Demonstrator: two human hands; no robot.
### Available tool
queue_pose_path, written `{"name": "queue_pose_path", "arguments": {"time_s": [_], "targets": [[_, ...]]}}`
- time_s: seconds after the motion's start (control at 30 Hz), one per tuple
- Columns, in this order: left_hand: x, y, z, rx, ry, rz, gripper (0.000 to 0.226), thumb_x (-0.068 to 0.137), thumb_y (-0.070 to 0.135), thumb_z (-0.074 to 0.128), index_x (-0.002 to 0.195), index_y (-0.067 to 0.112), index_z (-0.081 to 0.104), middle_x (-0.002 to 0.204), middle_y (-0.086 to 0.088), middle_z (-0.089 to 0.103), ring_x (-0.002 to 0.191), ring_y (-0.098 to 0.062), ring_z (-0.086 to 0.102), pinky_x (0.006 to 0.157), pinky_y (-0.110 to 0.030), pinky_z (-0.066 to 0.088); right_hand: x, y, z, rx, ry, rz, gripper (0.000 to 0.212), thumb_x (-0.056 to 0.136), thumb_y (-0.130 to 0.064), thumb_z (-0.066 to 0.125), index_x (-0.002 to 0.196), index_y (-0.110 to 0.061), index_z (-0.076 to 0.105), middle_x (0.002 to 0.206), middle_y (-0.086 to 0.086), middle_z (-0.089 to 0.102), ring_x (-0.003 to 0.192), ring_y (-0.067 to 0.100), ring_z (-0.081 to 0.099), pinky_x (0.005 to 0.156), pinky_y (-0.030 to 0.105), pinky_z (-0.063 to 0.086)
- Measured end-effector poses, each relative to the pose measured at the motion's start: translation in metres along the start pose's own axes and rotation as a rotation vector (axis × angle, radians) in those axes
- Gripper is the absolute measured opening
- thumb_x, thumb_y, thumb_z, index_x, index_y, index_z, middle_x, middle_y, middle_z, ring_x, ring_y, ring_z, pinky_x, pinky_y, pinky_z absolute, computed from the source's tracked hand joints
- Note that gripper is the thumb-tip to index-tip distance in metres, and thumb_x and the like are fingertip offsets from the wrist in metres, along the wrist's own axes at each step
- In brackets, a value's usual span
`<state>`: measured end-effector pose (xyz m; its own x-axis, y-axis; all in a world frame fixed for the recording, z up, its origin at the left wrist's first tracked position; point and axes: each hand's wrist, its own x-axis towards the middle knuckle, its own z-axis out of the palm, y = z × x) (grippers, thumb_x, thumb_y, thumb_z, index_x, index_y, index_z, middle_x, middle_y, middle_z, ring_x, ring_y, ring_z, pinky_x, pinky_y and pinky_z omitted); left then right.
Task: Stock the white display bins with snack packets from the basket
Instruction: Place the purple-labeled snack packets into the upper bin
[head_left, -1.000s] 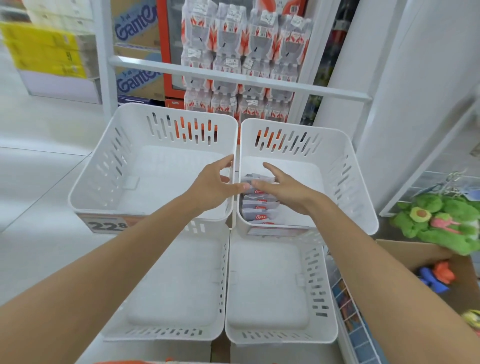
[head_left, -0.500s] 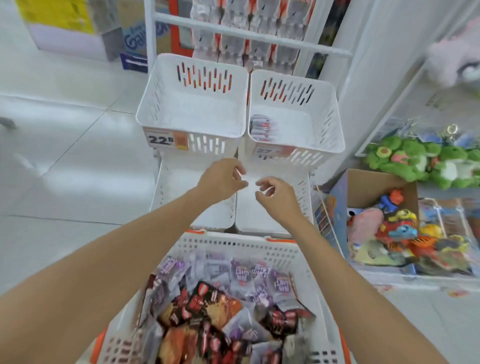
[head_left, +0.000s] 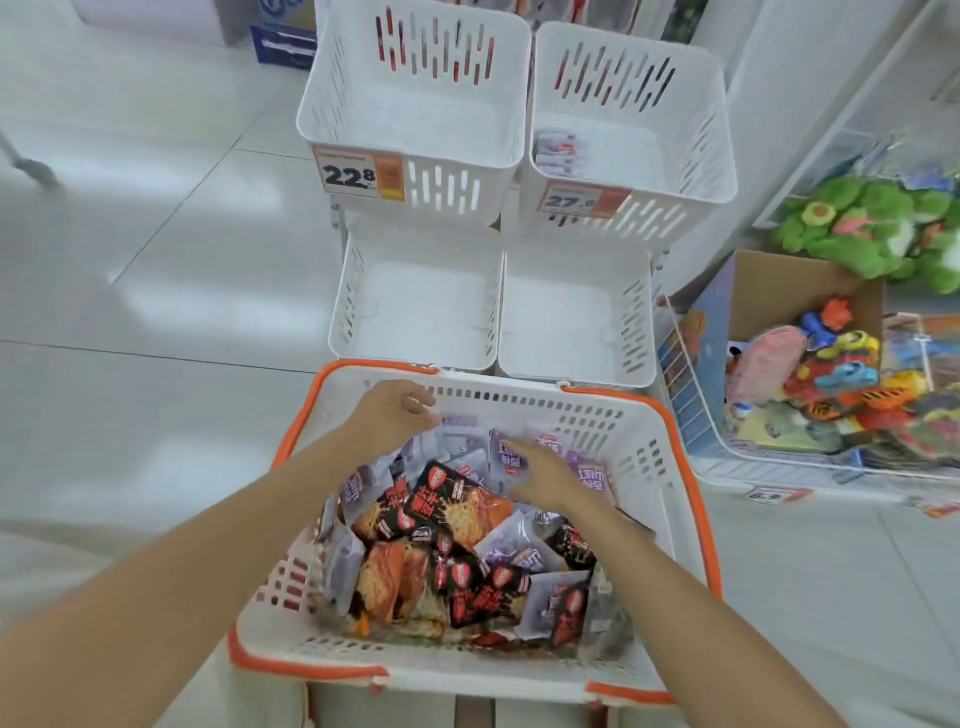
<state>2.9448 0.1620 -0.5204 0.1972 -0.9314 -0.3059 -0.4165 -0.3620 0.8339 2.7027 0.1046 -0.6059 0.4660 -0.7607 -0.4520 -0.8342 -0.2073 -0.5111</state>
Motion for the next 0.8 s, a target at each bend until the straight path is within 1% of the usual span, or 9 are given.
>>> {"name": "queue_pose_path", "arguments": {"time_s": [0.17, 0.23, 0.3, 0.37, 0.47, 0.57, 0.63, 0.7, 0.8], "targets": [[0.003, 0.005, 0.014, 0.122, -0.03, 0.03, 0.021, 0.085, 0.008, 0.07, 0.105, 0.012, 0.068, 0.094, 0.001, 0.065, 0.092, -0.018, 0.061, 0.084, -0.031, 0.052, 0.006, 0.002, -0.013, -0.173, 0.217, -0.062, 0.034, 0.095, -0.026, 0.052, 0.128, -0.02, 0.06, 0.105, 0.007, 0.07, 0.095, 0.027, 0.063, 0.077, 0.033, 0.048], [-0.002, 0.014, 0.028, 0.154, -0.13, 0.067, 0.038, 0.084, 0.012, 0.072, 0.121, 0.016, 0.062, 0.115, 0.0, 0.063, 0.101, -0.015, 0.059, 0.086, -0.024, 0.049, -0.004, -0.008, -0.031, -0.012, 0.339, -0.011, 0.021, 0.096, -0.022, 0.048, 0.086, -0.01, 0.061, 0.074, 0.009, 0.061, 0.069, 0.024, 0.055, 0.062, 0.032, 0.037], [-0.006, 0.023, 0.048, 0.193, -0.257, 0.122, 0.066, 0.081, 0.019, 0.077, 0.14, 0.022, 0.047, 0.13, 0.009, 0.048, 0.115, -0.009, 0.048, 0.095, -0.022, 0.042, -0.02, -0.025, -0.05, 0.277, 0.366, 0.029, 0.028, 0.094, -0.019, 0.05, 0.066, -0.012, 0.048, 0.058, 0.002, 0.044, 0.055, 0.017, 0.041, 0.056, 0.032, 0.03], [-0.007, 0.028, 0.069, 0.161, -0.28, 0.195, 0.066, 0.081, 0.018, 0.077, 0.138, 0.023, 0.045, 0.122, 0.014, 0.045, 0.113, -0.005, 0.043, 0.092, -0.014, 0.037, -0.041, -0.042, -0.068, 0.579, 0.216, -0.028, 0.029, 0.096, -0.025, 0.052, 0.076, -0.007, 0.063, 0.06, -0.003, 0.056, 0.06, 0.016, 0.055, 0.063, 0.033, 0.045], [0.0, 0.029, 0.084, -0.012, -0.099, 0.164, 0.016, 0.086, 0.009, 0.068, 0.099, 0.014, 0.06, 0.094, -0.003, 0.065, 0.09, -0.017, 0.061, 0.073, -0.019, 0.049, -0.056, -0.04, -0.076, 0.81, 0.078, -0.059, 0.04, 0.102, -0.039, 0.043, 0.113, -0.01, 0.068, 0.099, 0.001, 0.075, 0.097, 0.016, 0.07, 0.091, 0.028, 0.054], [0.003, 0.029, 0.081, -0.138, -0.116, 0.05, 0.015, 0.084, 0.003, 0.069, 0.081, 0.014, 0.059, 0.067, -0.004, 0.062, 0.059, -0.004, 0.058, 0.059, -0.022, 0.047, -0.049, -0.006, -0.062, 0.484, 0.186, 0.058, 0.032, 0.1, -0.028, 0.05, 0.124, -0.011, 0.064, 0.124, 0.005, 0.066, 0.112, 0.018, 0.063, 0.102, 0.033, 0.046], [0.004, 0.023, 0.078, -0.174, -0.162, -0.028, 0.016, 0.082, 0.002, 0.071, 0.084, 0.014, 0.06, 0.072, -0.006, 0.062, 0.063, -0.009, 0.058, 0.061, -0.022, 0.046, -0.04, 0.019, -0.04, 0.278, 0.052, 0.167, 0.043, 0.098, -0.026, 0.055, 0.137, -0.009, 0.052, 0.133, 0.005, 0.058, 0.122, 0.022, 0.055, 0.104, 0.034, 0.041], [0.006, 0.015, 0.075, -0.202, -0.192, -0.079, 0.022, 0.082, 0.001, 0.071, 0.099, 0.014, 0.063, 0.088, -0.004, 0.068, 0.078, -0.013, 0.062, 0.07, -0.024, 0.049, -0.032, 0.036, -0.016, 0.198, -0.053, 0.213, 0.045, 0.096, -0.024, 0.058, 0.136, -0.009, 0.047, 0.115, -0.005, 0.057, 0.112, 0.022, 0.053, 0.092, 0.031, 0.041], [0.011, 0.006, 0.071, -0.236, -0.172, -0.108, 0.034, 0.081, 0.0, 0.073, 0.109, 0.015, 0.062, 0.095, 0.001, 0.07, 0.087, -0.013, 0.065, 0.075, -0.025, 0.051, -0.02, 0.042, 0.002, 0.071, 0.033, 0.194, 0.019, 0.089, -0.014, 0.064, 0.101, -0.015, 0.048, 0.081, -0.011, 0.044, 0.09, 0.019, 0.05, 0.075, 0.029, 0.04]]}}
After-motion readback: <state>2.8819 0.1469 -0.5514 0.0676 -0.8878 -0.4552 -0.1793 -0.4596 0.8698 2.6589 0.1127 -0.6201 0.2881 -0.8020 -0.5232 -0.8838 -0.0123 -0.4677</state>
